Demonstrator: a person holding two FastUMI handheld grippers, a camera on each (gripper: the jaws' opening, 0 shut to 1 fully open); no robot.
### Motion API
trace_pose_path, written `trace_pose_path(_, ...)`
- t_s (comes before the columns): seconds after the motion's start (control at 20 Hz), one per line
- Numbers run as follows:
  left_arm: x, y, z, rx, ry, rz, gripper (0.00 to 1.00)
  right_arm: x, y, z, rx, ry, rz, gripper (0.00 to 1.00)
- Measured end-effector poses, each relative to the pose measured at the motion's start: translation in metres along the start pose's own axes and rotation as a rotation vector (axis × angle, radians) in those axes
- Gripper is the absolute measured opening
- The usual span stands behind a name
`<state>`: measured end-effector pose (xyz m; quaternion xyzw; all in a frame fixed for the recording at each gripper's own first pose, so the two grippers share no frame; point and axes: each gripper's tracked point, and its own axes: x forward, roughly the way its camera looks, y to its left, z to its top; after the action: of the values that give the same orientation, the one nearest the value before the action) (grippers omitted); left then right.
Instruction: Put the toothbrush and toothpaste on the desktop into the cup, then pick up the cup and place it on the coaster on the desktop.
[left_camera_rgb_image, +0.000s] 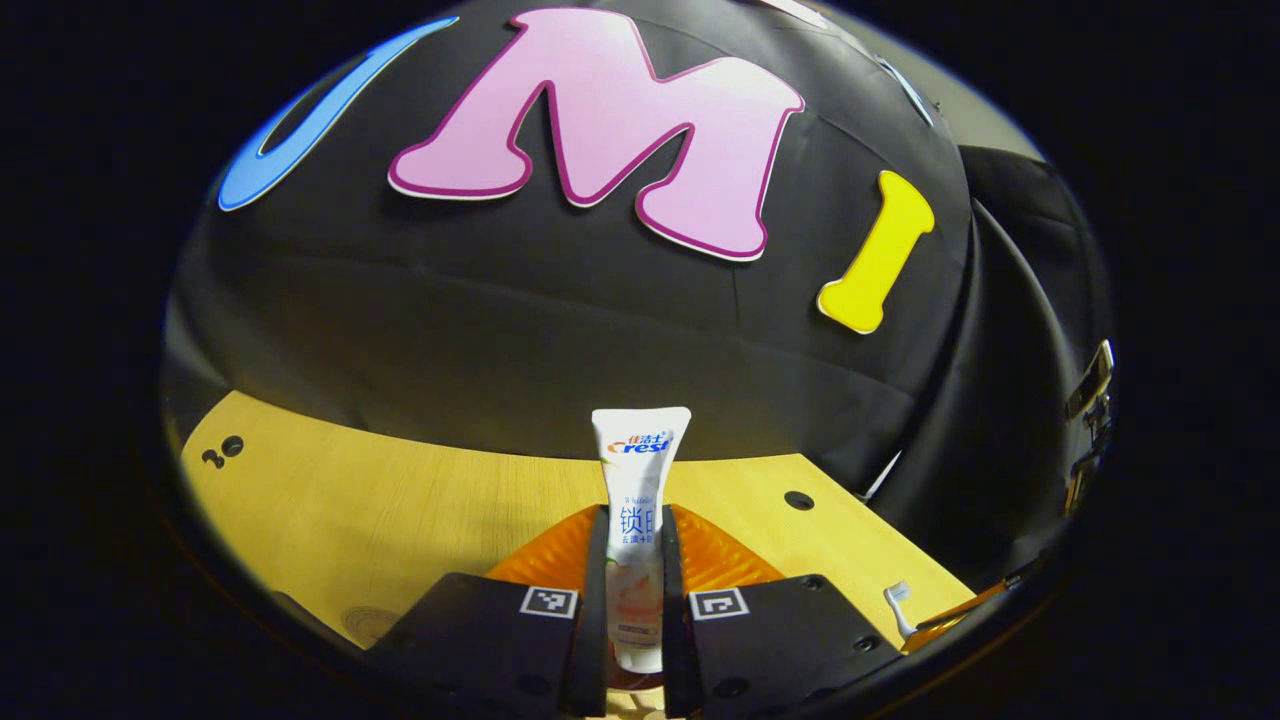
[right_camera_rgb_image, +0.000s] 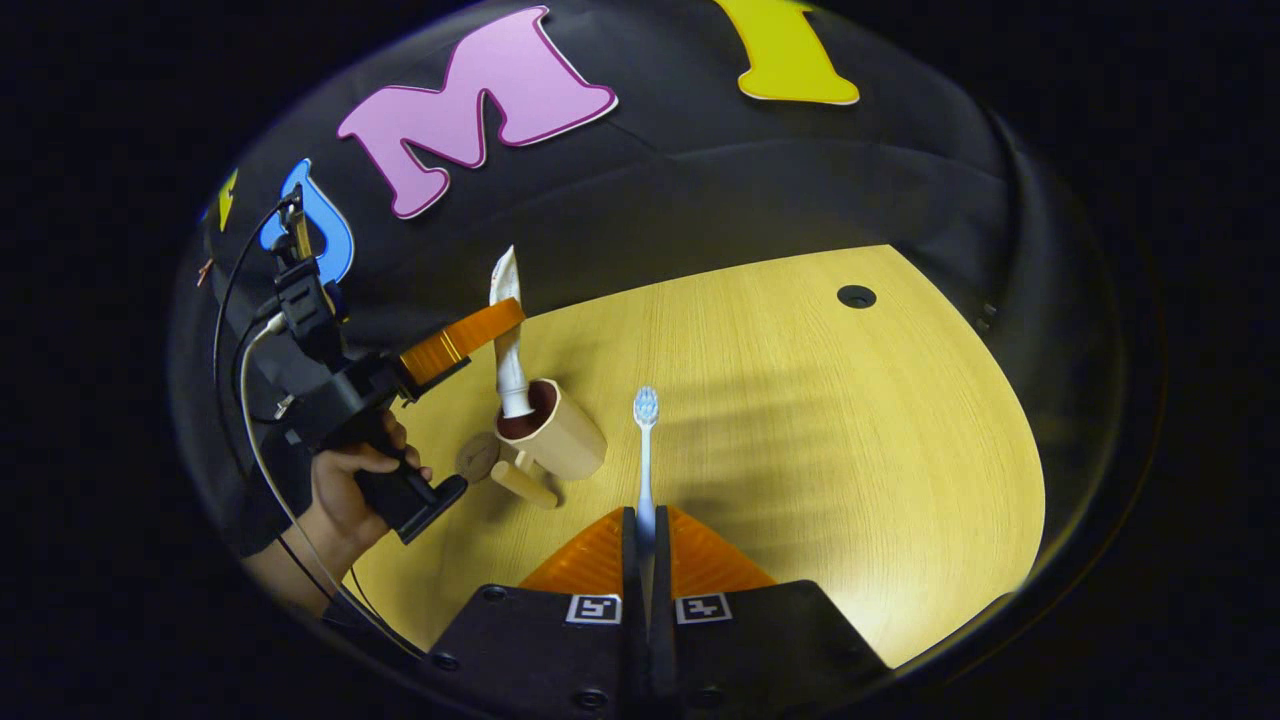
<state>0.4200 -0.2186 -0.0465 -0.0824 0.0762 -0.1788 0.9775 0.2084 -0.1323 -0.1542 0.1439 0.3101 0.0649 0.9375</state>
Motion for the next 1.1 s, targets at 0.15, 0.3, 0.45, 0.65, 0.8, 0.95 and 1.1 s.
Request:
trace_pose_path(0.15,0.001,0.004,-0.017,-0.013,0.012,0.005,0.26,0.006,0.006,-0.002,-0.009,0.006,0.009,0.05)
trace_pose_path(0.3,-0.001,0.011,-0.037,-0.019,0.052,0.037,0.31,0.011,0.012,-0.001,-0.021,0.001,0.018,0.05)
trace_pose_path(0.45,-0.016,0.015,-0.045,-0.014,0.078,0.066,0.60,0.013,0.017,0.002,-0.037,-0.010,0.025,0.05)
trace_pose_path(0.65,-0.057,0.024,-0.024,0.016,0.030,0.122,0.99,0.019,0.029,0.017,-0.042,-0.048,0.044,0.05)
trace_pose_path(0.8,-0.090,0.032,-0.004,-0.012,-0.023,0.159,0.98,0.025,0.039,0.031,-0.028,-0.082,0.064,0.05)
trace_pose_path(0.95,-0.123,0.042,0.004,-0.044,-0.047,0.195,0.98,0.031,0.053,0.048,-0.012,-0.118,0.084,0.05)
trace_pose_path(1.1,-0.154,0.052,0.001,-0.071,-0.050,0.237,0.98,0.040,0.066,0.067,-0.013,-0.160,0.098,0.05)
